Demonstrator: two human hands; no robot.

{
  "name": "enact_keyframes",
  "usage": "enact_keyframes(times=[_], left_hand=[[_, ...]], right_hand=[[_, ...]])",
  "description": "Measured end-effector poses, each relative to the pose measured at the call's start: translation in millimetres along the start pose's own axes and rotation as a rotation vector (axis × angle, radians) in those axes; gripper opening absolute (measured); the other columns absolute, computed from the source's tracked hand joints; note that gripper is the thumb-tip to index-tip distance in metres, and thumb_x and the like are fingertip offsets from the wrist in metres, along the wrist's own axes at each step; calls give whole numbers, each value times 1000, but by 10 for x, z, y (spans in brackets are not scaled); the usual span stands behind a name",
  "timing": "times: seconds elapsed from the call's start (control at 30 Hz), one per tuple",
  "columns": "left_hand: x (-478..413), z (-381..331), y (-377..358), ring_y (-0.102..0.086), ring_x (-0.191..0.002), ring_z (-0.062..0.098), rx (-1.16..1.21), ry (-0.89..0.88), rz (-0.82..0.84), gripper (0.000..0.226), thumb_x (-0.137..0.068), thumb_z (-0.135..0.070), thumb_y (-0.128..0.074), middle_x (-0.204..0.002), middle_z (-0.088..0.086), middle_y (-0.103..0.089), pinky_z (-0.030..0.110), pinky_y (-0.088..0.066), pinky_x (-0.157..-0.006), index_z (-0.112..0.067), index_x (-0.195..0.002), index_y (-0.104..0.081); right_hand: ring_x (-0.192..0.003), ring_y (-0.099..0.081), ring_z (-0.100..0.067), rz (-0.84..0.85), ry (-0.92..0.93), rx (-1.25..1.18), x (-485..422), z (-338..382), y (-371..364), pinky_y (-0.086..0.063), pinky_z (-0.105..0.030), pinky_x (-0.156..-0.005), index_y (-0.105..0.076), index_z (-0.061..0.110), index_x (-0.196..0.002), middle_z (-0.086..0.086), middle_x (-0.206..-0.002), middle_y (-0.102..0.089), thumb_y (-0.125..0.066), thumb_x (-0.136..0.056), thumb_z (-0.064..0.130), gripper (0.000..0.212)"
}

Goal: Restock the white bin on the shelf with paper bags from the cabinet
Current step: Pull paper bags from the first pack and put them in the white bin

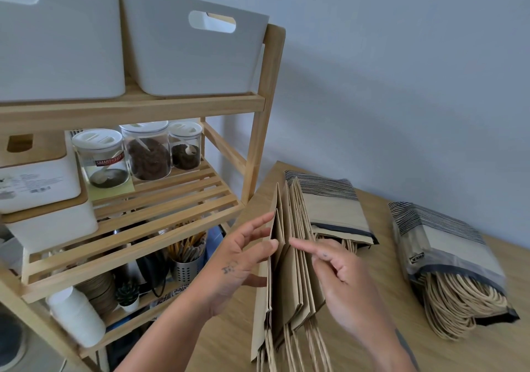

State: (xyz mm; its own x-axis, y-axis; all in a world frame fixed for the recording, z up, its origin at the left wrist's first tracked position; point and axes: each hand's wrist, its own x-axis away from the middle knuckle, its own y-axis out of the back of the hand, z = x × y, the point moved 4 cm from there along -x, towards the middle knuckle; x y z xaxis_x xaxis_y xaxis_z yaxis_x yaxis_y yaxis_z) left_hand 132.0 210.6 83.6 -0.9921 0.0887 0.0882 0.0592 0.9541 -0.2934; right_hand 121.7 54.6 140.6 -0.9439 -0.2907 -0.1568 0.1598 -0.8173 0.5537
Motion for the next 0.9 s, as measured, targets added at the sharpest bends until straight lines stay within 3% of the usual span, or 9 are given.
enact_keyframes(times=[0.07, 0.13, 0.23, 0.47, 0.57, 0.67, 0.77, 0.8, 0.9], left_hand=[[3, -4, 2, -58, -111, 17, -6, -6, -10, 44, -84, -25, -64, -130, -4, -54, 24, -52, -60, -49, -120, -55], [10, -12, 2, -58, -109, 15, -13, -7, -16, 45, -86, -22, -61, -129, -5, -53, 20, -49, -57, -48, -122, -54], [26, -17, 4, -56, -107, 14, -18, -10, -23, 45, -86, -22, -60, -129, -5, -52, 18, -49, -57, -47, -123, -53], [31, 4, -3, -59, -107, 14, -1, 6, -15, 39, -88, -30, -59, -128, -6, -56, 24, -53, -63, -43, -125, -54], [39, 83, -14, -58, -115, 19, 45, 36, -14, 36, -92, -27, -52, -128, -7, -56, 32, -56, -68, -37, -126, -54], [42, 153, -31, -57, -116, 14, 13, 46, -12, 35, -95, -17, -48, -125, -4, -57, 32, -58, -68, -31, -126, -54], [19, 257, -18, -58, -113, 6, -14, 71, -4, 34, -96, -13, -46, -122, -3, -61, 31, -58, -73, -28, -125, -56], [11, 284, -12, -58, -113, 5, -25, 72, -2, 34, -95, -13, -46, -121, -3, -61, 30, -58, -76, -27, -125, -55], [-34, 415, 41, -58, -113, 7, -84, 61, 5, 34, -95, -12, -48, -122, -1, -60, 28, -55, -85, -27, -124, -55]], right_hand=[[-76, -58, 15, -4, -22, -7, -4, -18, 10, -38, -1, -68, -65, 44, -98, 29, -80, -63, -43, -94, 7, 43], [-39, -43, 1, 2, -47, -47, 0, -30, 16, -31, -7, -46, -64, 37, -99, 22, -45, -49, -43, -94, 8, 36], [-33, -23, -5, -10, -65, -92, 6, -55, 21, -21, -12, -38, -64, 33, -99, 12, -34, -34, -44, -94, 9, 32], [-40, -36, -2, -10, -43, -135, 7, -21, -36, -29, -9, -44, -66, 32, -96, 16, -43, -48, -53, -91, 21, 18], [-69, -58, 8, -24, -36, -117, 4, -45, -66, -41, -7, -63, -65, 37, -94, 24, -83, -68, -64, -72, 47, 24], [-95, -58, 9, -77, -74, -34, -5, -82, -56, -45, -14, -79, -62, 36, -92, 20, -96, -67, -74, -73, 33, 22], [-86, -64, -20, -70, -102, 66, -14, -12, -31, -51, -28, -69, -57, 37, -99, 14, -92, -65, -63, -80, 16, 29], [-78, -64, -24, -30, -116, 108, -32, 20, -30, -49, -25, -61, -54, 39, -107, 13, -90, -64, -58, -81, 13, 37], [-40, -51, -7, 146, -184, 208, -134, 48, -80, -38, -14, -42, -43, 42, -125, 11, -89, -61, -48, -82, 11, 53]])
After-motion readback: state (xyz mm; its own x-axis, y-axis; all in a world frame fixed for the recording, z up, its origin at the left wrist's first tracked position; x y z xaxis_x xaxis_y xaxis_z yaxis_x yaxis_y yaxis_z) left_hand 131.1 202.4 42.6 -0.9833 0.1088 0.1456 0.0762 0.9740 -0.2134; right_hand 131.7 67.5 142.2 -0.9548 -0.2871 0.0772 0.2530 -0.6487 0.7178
